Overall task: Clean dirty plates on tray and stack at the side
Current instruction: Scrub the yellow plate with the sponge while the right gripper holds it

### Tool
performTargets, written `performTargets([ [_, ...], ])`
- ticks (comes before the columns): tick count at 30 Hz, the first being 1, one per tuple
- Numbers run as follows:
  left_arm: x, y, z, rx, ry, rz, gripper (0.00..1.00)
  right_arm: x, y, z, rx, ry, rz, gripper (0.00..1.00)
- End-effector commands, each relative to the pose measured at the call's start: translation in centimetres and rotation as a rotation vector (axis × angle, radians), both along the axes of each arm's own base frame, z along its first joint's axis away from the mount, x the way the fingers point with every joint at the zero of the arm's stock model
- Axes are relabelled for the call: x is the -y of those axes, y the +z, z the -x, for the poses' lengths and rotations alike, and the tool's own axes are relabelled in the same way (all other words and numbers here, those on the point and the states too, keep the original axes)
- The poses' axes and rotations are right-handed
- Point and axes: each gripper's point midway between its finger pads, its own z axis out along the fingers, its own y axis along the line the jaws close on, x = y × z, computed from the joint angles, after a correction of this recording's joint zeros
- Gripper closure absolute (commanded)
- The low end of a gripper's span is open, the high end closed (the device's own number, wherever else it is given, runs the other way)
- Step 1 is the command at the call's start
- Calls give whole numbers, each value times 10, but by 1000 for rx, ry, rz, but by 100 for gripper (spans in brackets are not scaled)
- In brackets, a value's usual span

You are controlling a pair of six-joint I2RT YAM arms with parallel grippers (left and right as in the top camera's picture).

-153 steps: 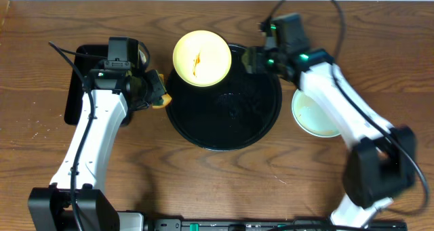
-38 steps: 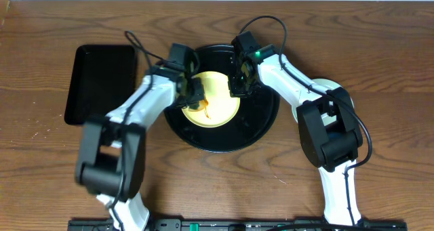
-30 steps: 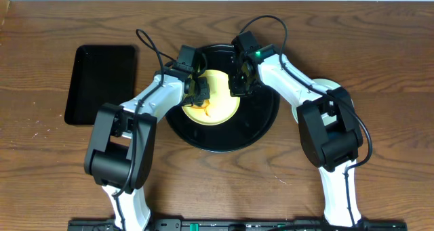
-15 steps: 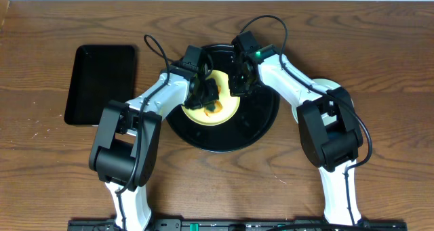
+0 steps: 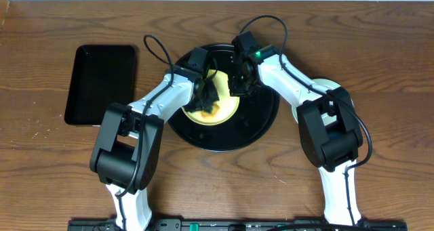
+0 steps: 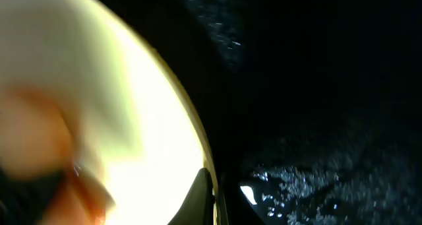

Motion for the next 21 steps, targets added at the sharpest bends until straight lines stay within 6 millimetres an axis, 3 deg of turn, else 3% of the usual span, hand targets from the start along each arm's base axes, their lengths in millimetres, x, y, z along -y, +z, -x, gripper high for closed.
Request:
performTargets([
  [1,-64,-34,-4,28,111,-306,92,9,-20,7,-22,-12,63,99],
  [5,-63,-30,-17,84,123,-305,93,9,-20,7,-22,-12,63,99],
  [8,-59,-31,-13,74,106,-302,93,9,-20,7,-23,-12,63,99],
  [13,-39,-42,32,-121,-19,-224,93,10,-20,7,-23,-11,64,99],
  [16,-17,-41,58,-236,-60,-88,93,10,-21,7,-24,-12,64,99],
  [21,28,-31,62,-270,-104,169,92,10,-21,7,-24,-12,64,99],
])
